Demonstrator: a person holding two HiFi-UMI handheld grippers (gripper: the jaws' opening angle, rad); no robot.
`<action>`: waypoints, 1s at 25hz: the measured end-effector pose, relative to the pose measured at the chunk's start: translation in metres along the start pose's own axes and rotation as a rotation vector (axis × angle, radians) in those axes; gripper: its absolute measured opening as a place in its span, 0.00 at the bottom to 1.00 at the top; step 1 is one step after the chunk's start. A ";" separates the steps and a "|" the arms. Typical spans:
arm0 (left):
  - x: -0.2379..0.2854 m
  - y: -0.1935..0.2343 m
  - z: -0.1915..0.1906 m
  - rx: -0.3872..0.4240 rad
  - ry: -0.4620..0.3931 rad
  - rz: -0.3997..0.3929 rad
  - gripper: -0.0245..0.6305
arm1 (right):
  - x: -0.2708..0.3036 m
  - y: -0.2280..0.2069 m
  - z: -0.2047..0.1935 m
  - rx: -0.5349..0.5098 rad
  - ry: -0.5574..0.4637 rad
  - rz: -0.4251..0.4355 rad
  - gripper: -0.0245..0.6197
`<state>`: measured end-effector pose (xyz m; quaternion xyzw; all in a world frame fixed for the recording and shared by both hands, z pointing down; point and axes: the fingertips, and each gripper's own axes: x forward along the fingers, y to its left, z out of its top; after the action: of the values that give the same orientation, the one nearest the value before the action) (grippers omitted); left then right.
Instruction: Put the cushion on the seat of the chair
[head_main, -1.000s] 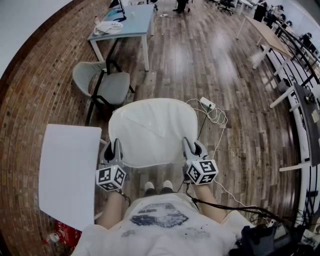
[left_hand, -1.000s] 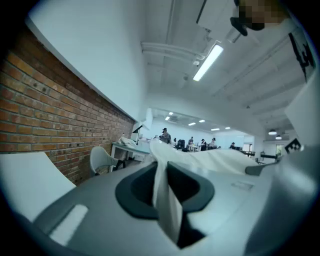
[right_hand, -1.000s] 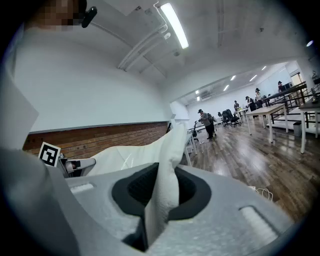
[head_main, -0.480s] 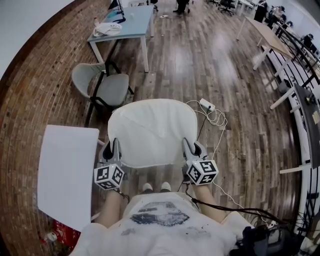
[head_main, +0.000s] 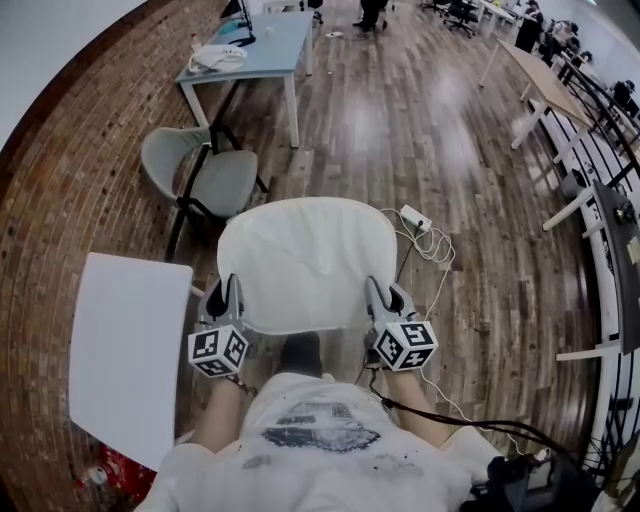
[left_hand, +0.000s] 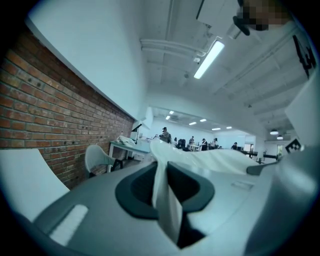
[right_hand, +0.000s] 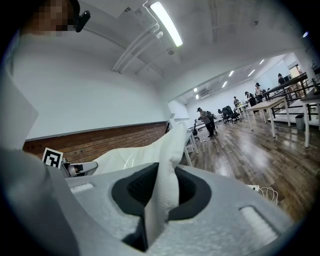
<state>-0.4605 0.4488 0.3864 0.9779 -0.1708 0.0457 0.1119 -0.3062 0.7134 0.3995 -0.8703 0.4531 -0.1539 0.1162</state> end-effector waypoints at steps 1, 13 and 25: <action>0.010 0.005 -0.001 -0.003 0.004 0.002 0.11 | 0.010 -0.002 -0.001 0.002 0.006 0.000 0.11; 0.213 0.102 0.015 -0.040 0.033 0.043 0.11 | 0.243 -0.043 0.030 -0.008 0.075 0.021 0.11; 0.374 0.221 0.062 -0.062 0.032 0.127 0.11 | 0.471 -0.036 0.075 -0.037 0.140 0.093 0.11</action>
<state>-0.1832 0.1109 0.4187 0.9602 -0.2319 0.0632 0.1419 0.0042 0.3501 0.4191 -0.8374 0.5029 -0.2004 0.0755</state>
